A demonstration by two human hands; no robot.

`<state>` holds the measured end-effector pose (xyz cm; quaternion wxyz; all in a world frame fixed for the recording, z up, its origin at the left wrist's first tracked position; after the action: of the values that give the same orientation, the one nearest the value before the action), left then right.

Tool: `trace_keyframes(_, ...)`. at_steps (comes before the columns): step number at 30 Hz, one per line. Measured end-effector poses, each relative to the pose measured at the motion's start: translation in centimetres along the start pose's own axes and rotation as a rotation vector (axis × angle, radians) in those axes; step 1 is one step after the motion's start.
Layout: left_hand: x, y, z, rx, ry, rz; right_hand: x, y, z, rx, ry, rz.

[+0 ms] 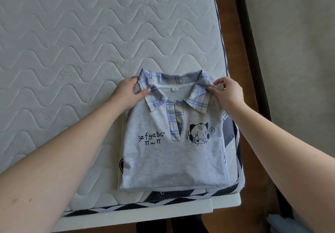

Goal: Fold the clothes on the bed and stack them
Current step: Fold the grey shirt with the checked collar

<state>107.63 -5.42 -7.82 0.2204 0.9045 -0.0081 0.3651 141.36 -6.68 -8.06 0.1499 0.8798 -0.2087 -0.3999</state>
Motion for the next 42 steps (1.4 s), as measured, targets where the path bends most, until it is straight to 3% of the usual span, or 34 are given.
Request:
trace_keyframes(3,-1.2,0.3,-0.1,-0.056,0.064,-0.115,0.9,0.6,-0.6,0.003,-0.062,0.016)
trace_keyframes(9,-4.9,1.8,-1.0,-0.225,0.166,-0.287,3.1,1.5,-0.4,-0.185,-0.08,0.192)
trace_keyframes(13,-4.2,2.4,-1.6,0.036,0.444,-0.188,2.4,2.0,-0.6,-0.114,-0.082,0.076)
trace_keyframes(16,-3.4,3.2,-0.6,0.115,0.692,-0.179,1.9,2.7,-0.3,-0.124,-0.159,0.083)
trace_keyframes(20,-4.4,5.5,1.6,0.265,0.948,-0.437,2.7,5.8,-0.4,-0.061,-0.164,0.182)
trace_keyframes(24,-4.7,9.8,4.9,0.003,0.841,-0.561,5.4,11.2,0.8,-0.203,-0.005,0.259)
trace_keyframes(29,-7.1,16.2,7.4,-0.158,0.684,-0.636,9.4,17.1,2.2,-0.396,0.122,0.336)
trace_keyframes(31,-7.6,17.9,7.6,-0.11,0.66,-0.608,10.1,18.1,2.1,-0.365,0.146,0.312)
trace_keyframes(35,-7.2,19.9,7.5,0.14,0.646,-0.508,11.0,19.7,1.5,-0.206,0.091,0.296)
trace_keyframes(39,-7.3,21.8,9.8,-0.184,0.579,-0.59,12.4,21.5,1.8,-0.236,0.114,0.347)
trace_keyframes(42,-8.0,23.3,9.8,-0.225,0.415,-0.538,13.2,23.1,1.7,-0.257,0.174,0.374)
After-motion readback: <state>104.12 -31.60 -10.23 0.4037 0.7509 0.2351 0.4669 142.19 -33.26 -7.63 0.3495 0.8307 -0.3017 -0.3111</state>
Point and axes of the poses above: each hand's wrist, its own y-axis away from the middle knuckle, its own z-axis out of the palm, x = y × z, the point moved 5 cm from there along -y, towards the middle knuckle, and after that the axes turned 4 degrees about -x, right-handed, at the moved point
